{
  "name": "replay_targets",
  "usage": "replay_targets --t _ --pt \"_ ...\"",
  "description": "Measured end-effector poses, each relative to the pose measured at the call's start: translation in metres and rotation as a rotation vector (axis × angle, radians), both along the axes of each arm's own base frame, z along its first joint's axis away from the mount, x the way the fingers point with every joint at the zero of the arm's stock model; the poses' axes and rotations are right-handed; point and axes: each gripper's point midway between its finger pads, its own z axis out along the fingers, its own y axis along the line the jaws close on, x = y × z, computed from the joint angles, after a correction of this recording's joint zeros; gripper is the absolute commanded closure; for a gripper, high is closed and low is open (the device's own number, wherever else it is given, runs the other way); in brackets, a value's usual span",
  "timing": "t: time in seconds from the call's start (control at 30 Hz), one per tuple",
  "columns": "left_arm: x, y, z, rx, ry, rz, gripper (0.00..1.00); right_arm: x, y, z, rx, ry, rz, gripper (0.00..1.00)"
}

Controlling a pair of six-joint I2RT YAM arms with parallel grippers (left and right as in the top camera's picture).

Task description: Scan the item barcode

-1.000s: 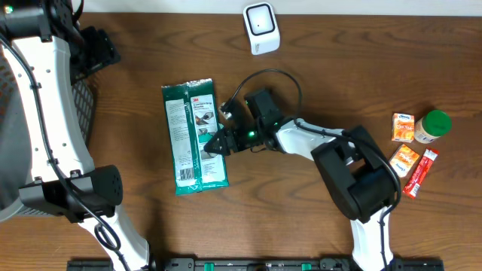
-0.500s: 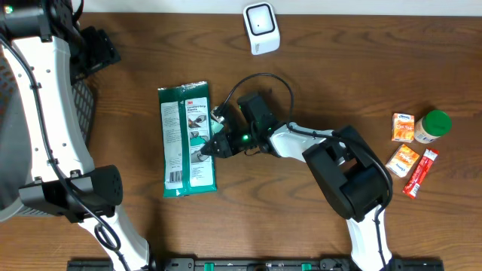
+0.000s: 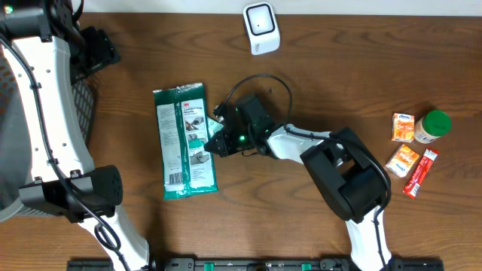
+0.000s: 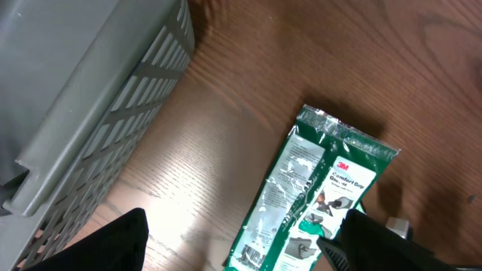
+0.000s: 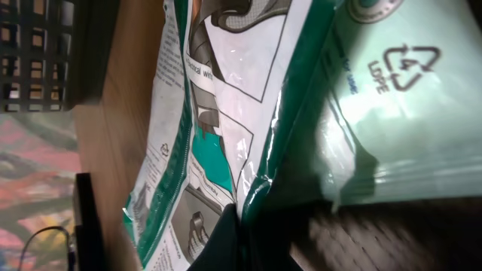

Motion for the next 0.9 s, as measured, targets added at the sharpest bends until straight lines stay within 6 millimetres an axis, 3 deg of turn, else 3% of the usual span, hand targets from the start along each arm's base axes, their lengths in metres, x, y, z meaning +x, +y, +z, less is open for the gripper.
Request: replay_targets --t 0.13,0.33,0.43,0.63,0.73,0.9 --pt "0.0 0.0 0.0 0.0 0.0 0.0 0.18 0.005 -0.018 0.008 -0.012 0.049 -0.025 0.99" --pt "0.0 0.0 0.0 0.0 0.0 0.0 0.18 0.016 -0.069 0.046 -0.068 0.047 -0.072 0.99" --pt "0.0 0.0 0.0 0.0 0.0 0.0 0.18 0.002 -0.094 0.05 -0.137 0.049 -0.03 0.99" --pt "0.0 0.0 0.0 0.0 0.0 0.0 0.18 -0.049 -0.149 0.022 -0.364 0.094 0.169 0.99" --pt "0.0 0.0 0.0 0.0 0.0 0.0 0.18 -0.064 -0.17 0.016 -0.43 0.059 0.291 0.99" --pt "0.0 0.0 0.0 0.0 0.0 0.0 0.18 -0.081 -0.169 0.021 -0.366 -0.029 0.475 0.99"
